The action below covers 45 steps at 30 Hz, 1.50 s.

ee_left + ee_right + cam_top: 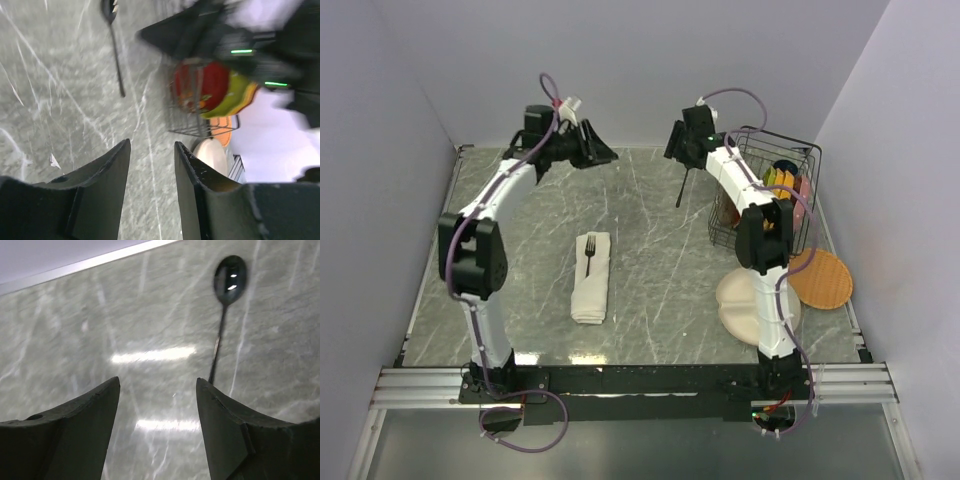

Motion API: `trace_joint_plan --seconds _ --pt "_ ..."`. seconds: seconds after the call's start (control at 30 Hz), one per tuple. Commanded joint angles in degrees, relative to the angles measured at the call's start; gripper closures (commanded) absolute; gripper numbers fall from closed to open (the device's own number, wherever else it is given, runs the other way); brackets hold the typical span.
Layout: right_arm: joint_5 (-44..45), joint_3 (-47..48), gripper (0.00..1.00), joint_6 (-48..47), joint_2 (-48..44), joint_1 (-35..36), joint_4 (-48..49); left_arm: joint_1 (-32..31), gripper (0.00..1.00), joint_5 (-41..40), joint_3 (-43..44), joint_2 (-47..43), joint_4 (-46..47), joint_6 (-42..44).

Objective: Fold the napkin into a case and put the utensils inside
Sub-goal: Move the spoon to the center of the board.

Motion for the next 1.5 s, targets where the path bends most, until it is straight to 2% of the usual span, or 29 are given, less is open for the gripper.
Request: trace_joint_plan --seconds 0.0,0.1,0.2,0.47,0.83,1.2,1.47 --pt "10.5 3.7 0.30 4.0 3.8 0.9 4.6 0.6 0.53 -0.8 -3.6 -6.6 -3.1 1.2" --pt "15.2 5.5 0.30 2.3 6.4 1.6 2.9 1.6 0.53 -1.4 -6.3 -8.6 -2.6 0.4" --pt "15.2 4.4 0.30 3.7 7.4 1.5 2.6 2.3 0.53 -1.5 -7.6 -9.5 -2.1 -0.4" --pt "14.6 7.0 0.27 7.0 12.1 0.8 0.1 4.6 0.53 -1.0 -6.9 -8.6 -2.0 -2.9" --pt "12.6 3.8 0.30 9.6 12.0 -0.1 -0.6 7.0 0.53 0.7 -3.4 -4.7 -3.6 -7.5" --pt "10.5 3.2 0.28 12.8 13.3 -1.0 -2.3 8.7 0.53 -0.7 -2.8 -4.5 -4.5 -10.5" --pt "7.2 2.3 0.43 15.0 13.8 -3.0 -3.2 11.2 0.53 -0.3 -1.1 -4.3 -7.9 -11.5"
